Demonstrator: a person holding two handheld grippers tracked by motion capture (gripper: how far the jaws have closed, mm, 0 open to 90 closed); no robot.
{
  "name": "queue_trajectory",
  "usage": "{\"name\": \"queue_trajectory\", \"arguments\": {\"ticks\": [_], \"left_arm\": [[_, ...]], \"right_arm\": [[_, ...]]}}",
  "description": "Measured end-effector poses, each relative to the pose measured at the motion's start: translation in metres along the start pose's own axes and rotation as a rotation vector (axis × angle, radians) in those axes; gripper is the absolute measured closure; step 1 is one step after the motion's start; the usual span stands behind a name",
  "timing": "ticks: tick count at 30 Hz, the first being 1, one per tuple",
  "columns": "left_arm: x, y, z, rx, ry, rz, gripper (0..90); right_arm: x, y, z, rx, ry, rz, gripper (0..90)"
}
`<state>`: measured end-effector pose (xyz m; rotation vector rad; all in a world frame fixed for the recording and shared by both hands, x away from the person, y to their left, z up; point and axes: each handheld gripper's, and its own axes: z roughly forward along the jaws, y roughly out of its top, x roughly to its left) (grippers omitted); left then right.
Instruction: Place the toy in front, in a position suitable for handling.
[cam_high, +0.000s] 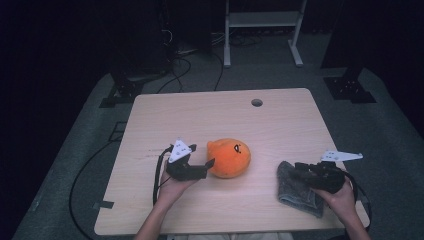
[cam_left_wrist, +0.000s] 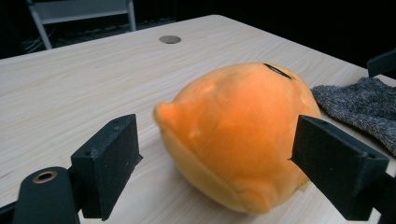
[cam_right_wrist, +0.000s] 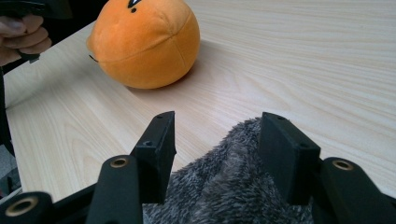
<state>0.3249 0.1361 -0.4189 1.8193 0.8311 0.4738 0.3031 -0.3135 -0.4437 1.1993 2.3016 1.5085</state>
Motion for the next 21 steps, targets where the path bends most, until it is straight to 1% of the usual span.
{"name": "queue_trajectory", "arguments": {"ticks": [5,7,10,11,13,15,18,21], "left_arm": [[0.004,-0.007,-0.01,0.016,0.017,0.013,13.9],[0.005,-0.008,-0.012,0.02,0.021,0.011,13.1],[0.01,-0.013,-0.02,0.018,0.048,0.01,12.8],[0.011,-0.014,-0.023,0.012,0.057,0.0,12.8],[0.012,-0.015,-0.025,0.006,0.064,0.001,12.8],[0.015,-0.018,-0.032,-0.003,0.078,-0.006,12.8],[0.019,-0.021,-0.037,-0.002,0.094,-0.005,12.5],[0.022,-0.027,-0.044,-0.007,0.111,-0.023,12.4]], "right_arm": [[0.0,0.001,0.001,0.002,-0.006,-0.006,44.9],[0.0,0.001,0.0,0.004,-0.009,-0.009,44.8],[0.0,0.0,0.0,0.006,-0.011,-0.004,44.7],[-0.001,0.0,0.0,0.005,-0.013,-0.004,44.7],[-0.002,0.0,-0.001,0.005,-0.013,-0.003,44.6],[-0.002,0.0,-0.001,0.001,-0.014,-0.002,44.5],[-0.002,0.0,-0.001,0.0,-0.015,-0.001,44.5],[-0.001,0.0,-0.002,0.002,-0.012,-0.005,44.4]]}}
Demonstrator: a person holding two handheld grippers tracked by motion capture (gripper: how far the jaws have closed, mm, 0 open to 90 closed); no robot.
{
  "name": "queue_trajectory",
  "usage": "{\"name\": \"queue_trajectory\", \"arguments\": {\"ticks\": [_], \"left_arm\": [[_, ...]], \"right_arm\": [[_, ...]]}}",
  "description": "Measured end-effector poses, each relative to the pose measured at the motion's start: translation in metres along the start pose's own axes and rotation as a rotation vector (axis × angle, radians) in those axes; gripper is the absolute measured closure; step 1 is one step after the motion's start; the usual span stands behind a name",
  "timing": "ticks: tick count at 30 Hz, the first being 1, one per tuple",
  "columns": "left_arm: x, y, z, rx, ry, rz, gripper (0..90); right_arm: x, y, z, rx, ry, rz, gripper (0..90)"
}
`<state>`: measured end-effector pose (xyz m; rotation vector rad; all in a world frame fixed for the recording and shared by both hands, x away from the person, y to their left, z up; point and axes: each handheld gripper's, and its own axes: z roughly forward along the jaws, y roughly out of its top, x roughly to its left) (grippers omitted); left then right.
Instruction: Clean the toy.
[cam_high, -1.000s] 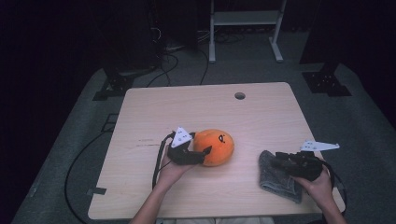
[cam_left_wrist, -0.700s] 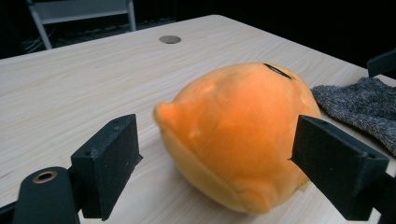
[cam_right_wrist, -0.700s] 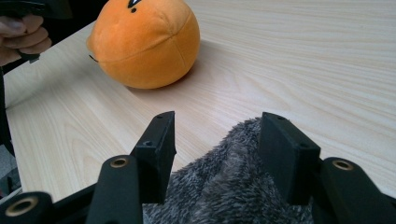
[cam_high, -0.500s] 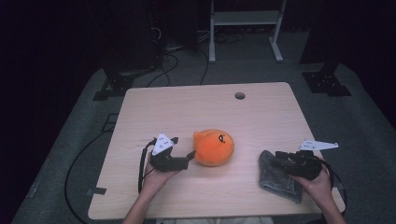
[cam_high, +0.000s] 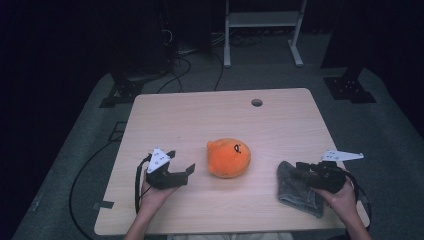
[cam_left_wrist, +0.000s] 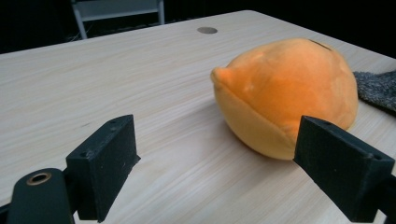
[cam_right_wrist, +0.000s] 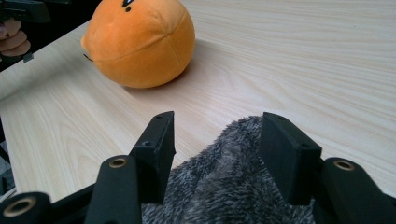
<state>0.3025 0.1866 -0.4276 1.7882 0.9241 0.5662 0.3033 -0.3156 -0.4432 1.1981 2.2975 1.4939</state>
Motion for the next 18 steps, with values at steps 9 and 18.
{"name": "queue_trajectory", "arguments": {"ticks": [9,18], "left_arm": [[0.006,-0.011,-0.009,0.019,0.017,-0.014,11.6],[0.011,-0.023,-0.02,0.03,0.04,-0.036,11.0]], "right_arm": [[0.001,0.001,0.0,-0.001,-0.003,-0.001,44.2],[0.001,0.0,0.0,0.001,-0.001,0.003,44.1]]}}
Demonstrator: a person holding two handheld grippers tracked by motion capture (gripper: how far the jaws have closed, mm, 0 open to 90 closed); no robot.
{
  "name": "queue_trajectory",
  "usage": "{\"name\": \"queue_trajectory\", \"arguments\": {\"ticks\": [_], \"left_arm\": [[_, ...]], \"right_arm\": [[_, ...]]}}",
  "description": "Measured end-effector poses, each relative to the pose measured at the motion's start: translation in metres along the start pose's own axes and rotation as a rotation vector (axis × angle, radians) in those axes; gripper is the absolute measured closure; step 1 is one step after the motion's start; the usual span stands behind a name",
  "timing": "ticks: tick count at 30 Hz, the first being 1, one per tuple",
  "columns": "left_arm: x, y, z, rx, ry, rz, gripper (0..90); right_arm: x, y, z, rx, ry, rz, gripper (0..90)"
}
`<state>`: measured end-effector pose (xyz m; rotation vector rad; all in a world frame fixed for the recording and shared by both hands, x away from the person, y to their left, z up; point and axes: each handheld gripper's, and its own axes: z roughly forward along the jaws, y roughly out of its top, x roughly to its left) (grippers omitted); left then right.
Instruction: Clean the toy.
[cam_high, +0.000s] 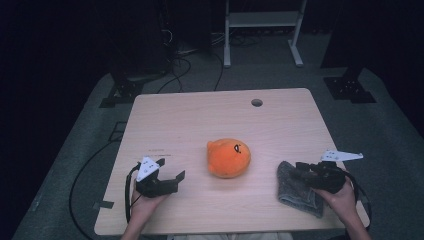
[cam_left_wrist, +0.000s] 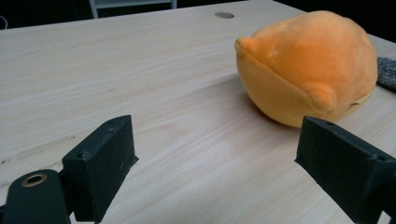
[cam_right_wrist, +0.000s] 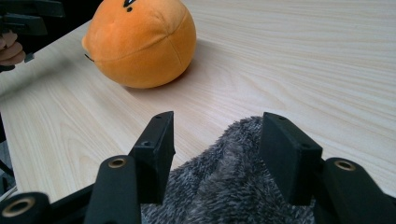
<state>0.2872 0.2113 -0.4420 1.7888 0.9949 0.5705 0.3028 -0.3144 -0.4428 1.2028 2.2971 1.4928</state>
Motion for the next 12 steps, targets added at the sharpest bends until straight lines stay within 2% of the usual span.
{"name": "queue_trajectory", "arguments": {"ticks": [6,9,12], "left_arm": [[0.006,-0.009,-0.002,0.003,0.019,-0.033,10.5],[0.008,-0.012,-0.001,0.016,0.025,-0.029,10.5],[0.007,-0.012,-0.001,0.019,0.037,0.004,10.5]], "right_arm": [[0.001,-0.001,-0.001,-0.002,0.0,-0.002,44.1],[0.002,-0.001,-0.002,-0.006,-0.001,-0.009,44.0],[0.001,-0.001,-0.002,-0.01,0.002,-0.001,43.9]]}}
